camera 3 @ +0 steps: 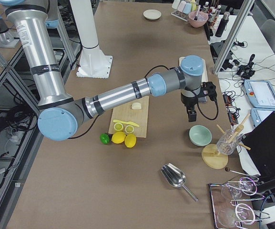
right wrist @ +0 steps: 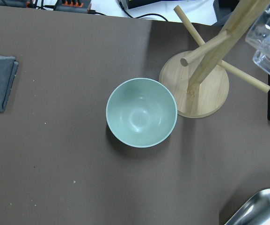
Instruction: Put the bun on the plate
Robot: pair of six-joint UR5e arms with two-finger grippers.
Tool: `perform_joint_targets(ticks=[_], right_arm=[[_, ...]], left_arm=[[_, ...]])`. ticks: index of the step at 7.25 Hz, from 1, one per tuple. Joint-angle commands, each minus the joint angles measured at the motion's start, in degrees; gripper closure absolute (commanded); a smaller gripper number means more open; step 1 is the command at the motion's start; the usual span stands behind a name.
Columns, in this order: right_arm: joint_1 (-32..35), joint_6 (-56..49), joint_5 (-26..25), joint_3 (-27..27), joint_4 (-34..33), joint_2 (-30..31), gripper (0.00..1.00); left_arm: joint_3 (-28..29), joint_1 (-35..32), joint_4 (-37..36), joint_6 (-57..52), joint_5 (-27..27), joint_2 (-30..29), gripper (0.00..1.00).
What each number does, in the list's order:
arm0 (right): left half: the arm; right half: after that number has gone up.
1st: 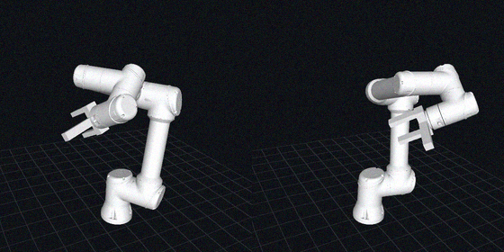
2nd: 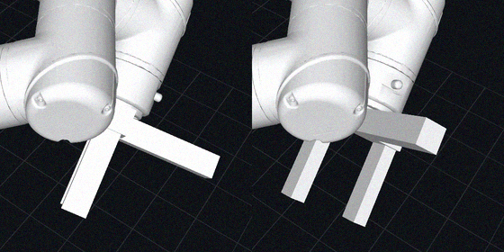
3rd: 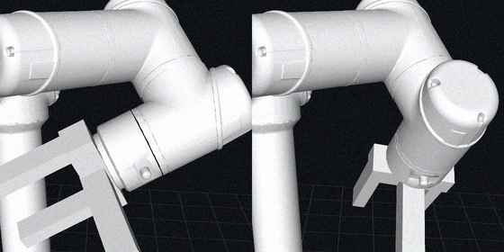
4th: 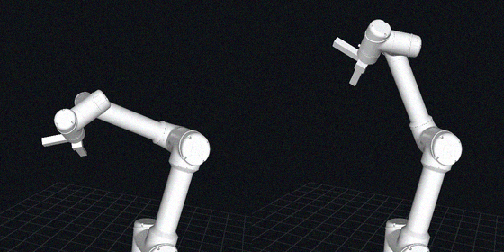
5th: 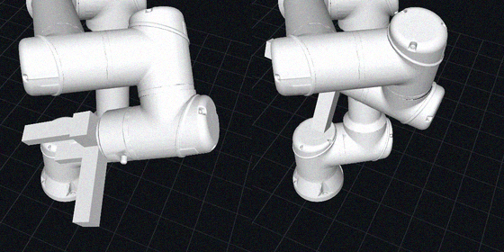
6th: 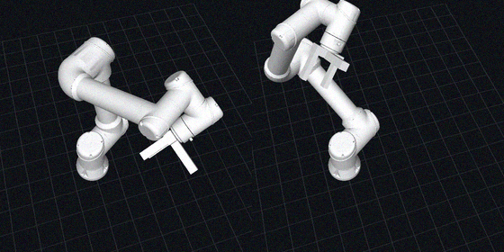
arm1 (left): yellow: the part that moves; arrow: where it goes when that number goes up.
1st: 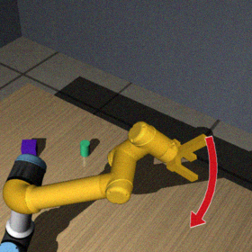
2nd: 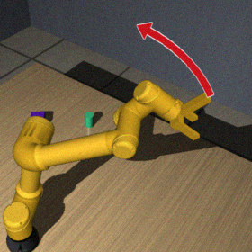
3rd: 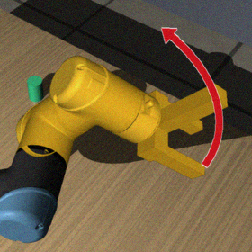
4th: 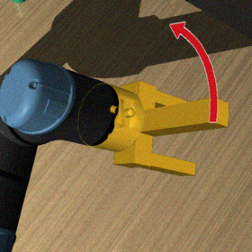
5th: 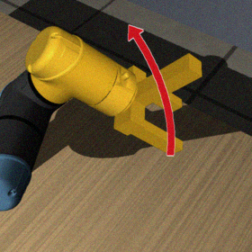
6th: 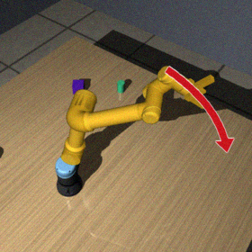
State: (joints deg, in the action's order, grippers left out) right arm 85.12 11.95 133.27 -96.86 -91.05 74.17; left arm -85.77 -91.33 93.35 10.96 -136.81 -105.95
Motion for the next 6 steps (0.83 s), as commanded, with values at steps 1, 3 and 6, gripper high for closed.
perform_joint_targets(ticks=[1, 3, 6], right_arm=[[-0.5, -0.1, -0.1, 0.4, 0.0, -0.3, 0.00], [-0.5, 0.1, 0.2, -0.7, -0.1, 0.4, 0.00], [-0.5, 1.8, 0.2, -0.6, -0.1, -0.2, 0.00]], left_arm=[[-3.8, 0.0, -0.1, 1.9, 0.6, 3.2, 0.02], [-4.1, 0.0, 0.0, 1.2, 1.1, 3.7, 0.02], [-3.9, 2.3, 0.1, 1.1, 1.5, 2.9, 0.02]])
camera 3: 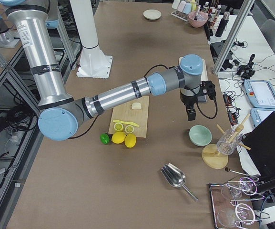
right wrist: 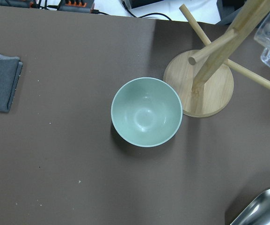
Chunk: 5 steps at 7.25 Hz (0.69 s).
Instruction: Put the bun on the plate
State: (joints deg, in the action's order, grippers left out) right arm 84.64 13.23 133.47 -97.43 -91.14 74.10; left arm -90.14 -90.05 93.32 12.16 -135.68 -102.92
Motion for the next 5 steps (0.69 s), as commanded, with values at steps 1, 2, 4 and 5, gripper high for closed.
perform_joint_targets(ticks=[1, 2, 4, 5], right_arm=[[0.0, 0.5, 0.0, -0.3, 0.0, 0.4, 0.00], [-0.1, 0.5, 0.1, 0.0, -0.1, -0.1, 0.00], [-0.9, 2.0, 0.0, -0.7, 0.1, -0.3, 0.00], [-1.5, 2.1, -0.1, -0.6, 0.1, -0.4, 0.00]], left_arm=[[2.4, 1.2, 0.6, -5.9, 0.2, 1.0, 0.02], [4.1, 1.2, 0.5, -10.7, -0.1, 1.3, 0.02], [7.9, 1.2, 6.4, -16.7, -0.5, 5.9, 0.02], [9.9, 1.2, 8.8, -19.8, -0.5, 7.7, 0.02]])
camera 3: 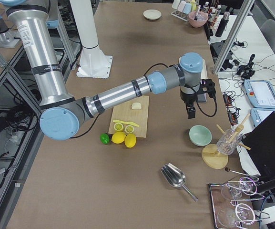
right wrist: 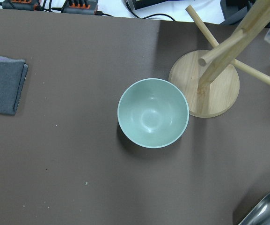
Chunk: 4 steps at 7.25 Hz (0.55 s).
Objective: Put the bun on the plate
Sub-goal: 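Grasp the white round plate by its rim with the left gripper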
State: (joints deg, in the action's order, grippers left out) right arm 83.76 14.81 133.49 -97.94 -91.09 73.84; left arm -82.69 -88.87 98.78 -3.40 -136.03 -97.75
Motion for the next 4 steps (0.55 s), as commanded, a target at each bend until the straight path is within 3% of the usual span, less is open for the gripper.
perform_joint_targets(ticks=[1, 4], right_arm=[[-1.3, 0.5, -0.3, -0.1, 0.0, -0.1, 0.00], [-2.0, 1.0, -0.1, -0.7, 0.0, -0.2, 0.00]], left_arm=[[3.7, 0.0, 3.7, -4.7, -0.2, 3.7, 0.02], [11.6, 0.0, 6.6, -12.1, -2.5, 3.9, 0.02]])
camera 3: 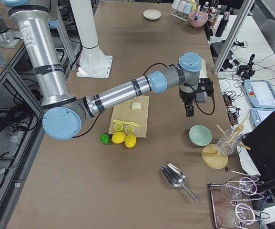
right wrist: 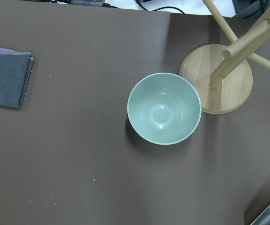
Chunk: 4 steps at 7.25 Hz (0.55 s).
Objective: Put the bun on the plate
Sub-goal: 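Grasp the white round plate by its rim with the left gripper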
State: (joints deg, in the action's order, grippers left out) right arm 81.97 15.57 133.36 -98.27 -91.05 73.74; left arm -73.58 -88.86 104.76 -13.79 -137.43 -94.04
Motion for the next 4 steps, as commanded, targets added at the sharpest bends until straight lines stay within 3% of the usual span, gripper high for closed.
perform_joint_targets(ticks=[1, 4], right_arm=[[-0.3, 0.4, 0.1, -0.6, 0.0, 0.1, 0.00], [-0.4, 0.3, 0.0, -0.6, 0.0, 0.2, 0.00]], left_arm=[[3.3, 0.0, 0.8, -4.8, -1.2, 0.6, 0.03], [8.0, 0.0, 0.8, -11.0, -5.9, 0.3, 0.03]])
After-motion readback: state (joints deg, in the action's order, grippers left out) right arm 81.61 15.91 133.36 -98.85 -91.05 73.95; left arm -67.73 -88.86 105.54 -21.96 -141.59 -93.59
